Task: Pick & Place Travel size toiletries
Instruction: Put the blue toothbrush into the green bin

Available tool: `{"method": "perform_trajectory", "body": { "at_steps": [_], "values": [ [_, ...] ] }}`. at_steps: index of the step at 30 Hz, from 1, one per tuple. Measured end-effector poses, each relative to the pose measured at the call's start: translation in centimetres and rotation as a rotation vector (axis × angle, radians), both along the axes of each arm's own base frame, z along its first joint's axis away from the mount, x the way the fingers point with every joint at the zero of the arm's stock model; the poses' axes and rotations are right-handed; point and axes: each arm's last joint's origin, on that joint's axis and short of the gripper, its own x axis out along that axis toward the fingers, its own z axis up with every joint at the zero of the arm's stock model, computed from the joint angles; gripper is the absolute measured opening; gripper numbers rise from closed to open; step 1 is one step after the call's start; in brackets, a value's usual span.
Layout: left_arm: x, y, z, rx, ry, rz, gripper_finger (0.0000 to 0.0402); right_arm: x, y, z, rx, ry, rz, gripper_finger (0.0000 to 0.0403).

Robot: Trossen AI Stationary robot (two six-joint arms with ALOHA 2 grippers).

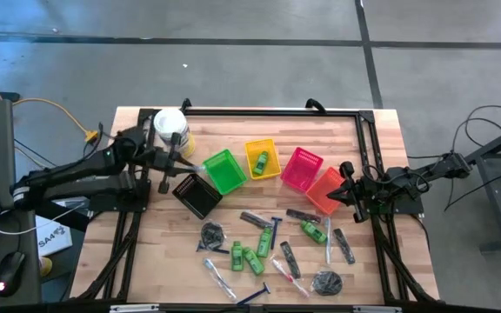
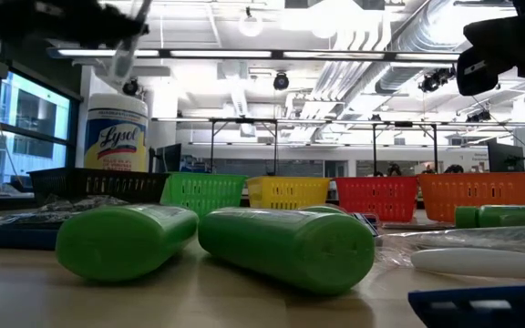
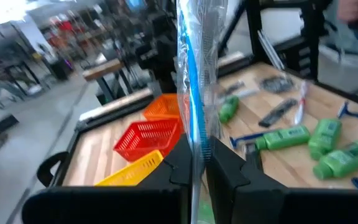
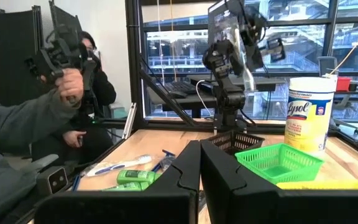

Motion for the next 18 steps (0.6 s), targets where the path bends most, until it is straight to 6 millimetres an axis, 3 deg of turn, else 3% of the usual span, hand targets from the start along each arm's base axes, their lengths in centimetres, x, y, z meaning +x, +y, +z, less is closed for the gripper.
{"method": "perform_trajectory", "body": {
  "at_steps": [4, 10, 18],
  "values": [
    [-1.3, -0.4, -1.7, -0.066, -0.129, 0.051, 0.0015, 0.0, 0.0, 0.0, 0.000, -0.004, 0.000, 0.0003],
    [-2.4, -0.7, -5.5, -0.113, -0.191, 0.095, 0.0015, 0.0, 0.0, 0.1, 0.000, -0.009, 0.000, 0.0003],
    [-3.3, -1.1, -7.4, -0.150, -0.260, 0.086, 0.0015, 0.0, 0.0, 0.1, 0.000, -0.009, -0.001, 0.0003]
  ]
}}
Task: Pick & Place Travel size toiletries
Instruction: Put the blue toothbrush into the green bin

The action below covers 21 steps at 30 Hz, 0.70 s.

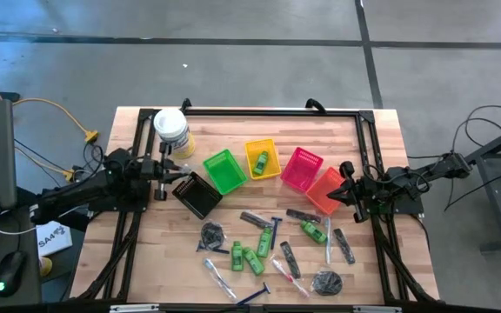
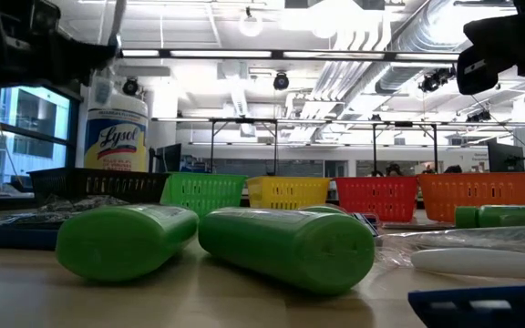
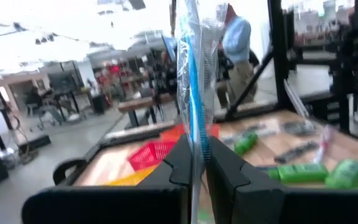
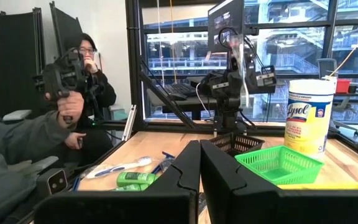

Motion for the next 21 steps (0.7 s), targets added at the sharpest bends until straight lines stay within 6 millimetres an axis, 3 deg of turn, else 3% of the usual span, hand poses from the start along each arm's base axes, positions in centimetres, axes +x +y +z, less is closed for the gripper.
{"method": "perform_trajectory", "body": {
  "at_steps": [11, 21],
  "values": [
    [0.1, 0.4, -1.7, -0.141, 0.147, 0.105, 0.0015, 0.0, 0.0, 0.0, 0.002, 0.003, 0.001, 0.0003],
    [0.1, 0.4, -1.9, -0.123, 0.162, 0.114, 0.0017, 0.0, 0.0, -0.1, 0.006, 0.007, -0.003, 0.0003]
  ]
}}
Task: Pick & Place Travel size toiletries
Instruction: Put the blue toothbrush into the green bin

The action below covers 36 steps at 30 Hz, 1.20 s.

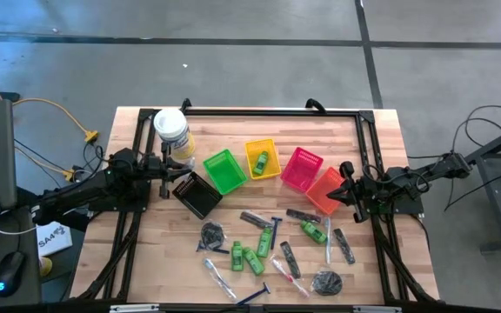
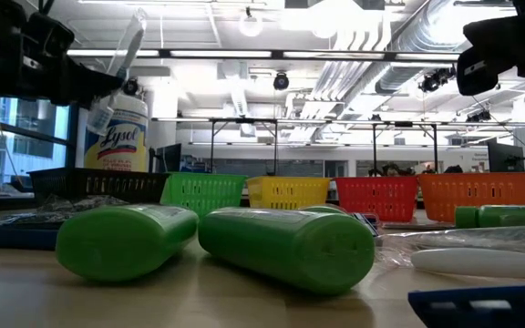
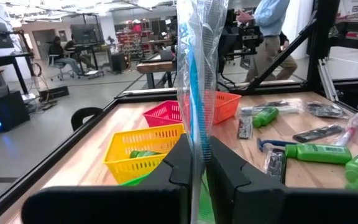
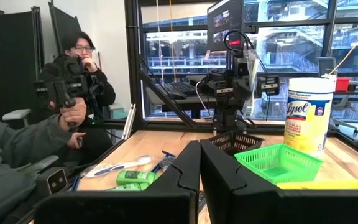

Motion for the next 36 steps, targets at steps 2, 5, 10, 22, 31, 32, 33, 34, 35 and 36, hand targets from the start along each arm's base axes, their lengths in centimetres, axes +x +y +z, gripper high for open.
{"method": "perform_trajectory", "body": {
  "at_steps": [2, 5, 10, 22, 31, 32, 33, 34, 35, 36],
  "values": [
    [0.0, 0.0, 0.0, 0.003, 0.002, 0.000, 0.0018, 0.0, 0.0, 0.0, 0.013, 0.001, 0.002, 0.0003],
    [0.0, 0.0, 0.0, 0.003, 0.003, 0.007, 0.0017, 0.0, 0.0, 0.0, 0.015, 0.002, 0.002, 0.0003],
    [0.0, 0.0, -0.1, 0.003, 0.004, 0.007, 0.0016, 0.0, 0.0, 0.0, 0.014, 0.003, 0.002, 0.0003],
    [0.0, 0.0, 0.0, 0.004, 0.002, 0.008, 0.0016, 0.0, 0.0, -0.2, 0.007, 0.026, 0.002, 0.0003],
    [0.4, 0.2, 3.1, 0.036, -0.074, 0.003, 0.0016, 0.0, 0.0, -0.1, 0.011, 0.011, 0.001, 0.0003],
    [0.6, 0.2, 3.7, 0.038, -0.080, -0.004, 0.0016, 0.0, 0.0, -0.1, 0.011, 0.011, 0.001, 0.0003],
    [0.9, 0.3, 4.2, 0.037, -0.075, -0.009, 0.0016, 0.0, 0.0, -0.1, 0.011, 0.010, 0.001, 0.0003],
    [1.2, 0.5, 4.5, 0.030, -0.055, -0.010, 0.0016, 0.0, 0.0, -0.1, 0.011, 0.011, 0.001, 0.0003],
    [1.7, 0.7, 4.8, 0.023, -0.028, -0.012, 0.0016, 0.0, 0.0, -0.1, 0.011, 0.011, 0.002, 0.0003],
    [2.3, 0.9, 5.1, 0.022, -0.007, -0.014, 0.0016, 0.0, 0.0, -0.1, 0.010, 0.011, 0.001, 0.0003]
  ]
}}
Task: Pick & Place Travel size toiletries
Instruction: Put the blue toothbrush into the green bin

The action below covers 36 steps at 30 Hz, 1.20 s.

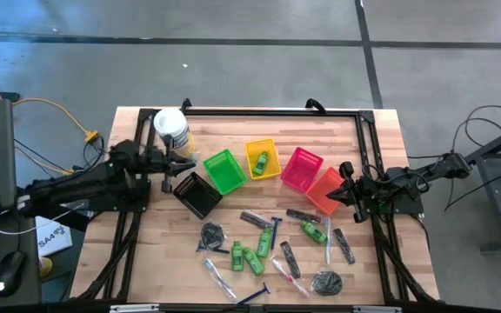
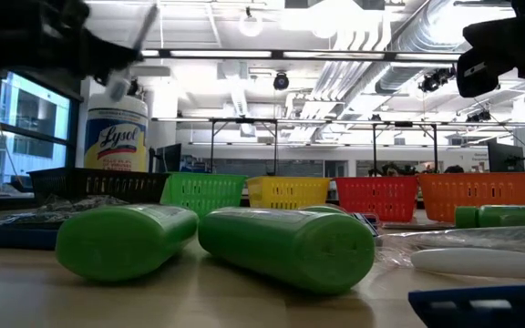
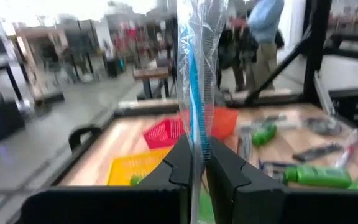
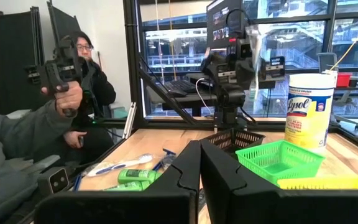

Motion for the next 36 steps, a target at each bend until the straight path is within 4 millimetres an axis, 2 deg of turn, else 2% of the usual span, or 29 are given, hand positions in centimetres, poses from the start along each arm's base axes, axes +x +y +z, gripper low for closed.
{"method": "perform_trajectory", "body": {
  "at_steps": [6, 13, 17, 21, 27, 36],
  "values": [
    [4.8, 1.8, 1.3, 0.058, 0.160, -0.010, 0.0016, 0.0, 0.0, 0.0, -0.010, -0.002, -0.001, 0.0003],
    [10.9, 2.0, 0.4, 0.381, 0.327, -0.180, 0.0016, 0.0, 0.0, 0.0, -0.027, -0.004, -0.003, 0.0003],
    [13.0, 2.2, -0.2, 0.483, 0.347, -0.265, 0.0016, 0.0, 0.0, -0.1, -0.030, 0.003, -0.003, 0.0003],
    [13.7, 2.9, -1.2, 0.531, 0.390, -0.275, 0.0016, 0.0, 0.0, -0.1, -0.032, 0.007, 0.000, 0.0003],
    [13.4, 4.4, -2.5, 0.480, 0.468, -0.269, 0.0016, 0.0, 0.0, -0.2, -0.033, 0.011, 0.001, 0.0003],
    [14.0, 4.9, -4.7, 0.441, 0.535, -0.311, 0.0016, 0.0, 0.0, -0.1, -0.032, 0.009, -0.002, 0.0003]
  ]
}}
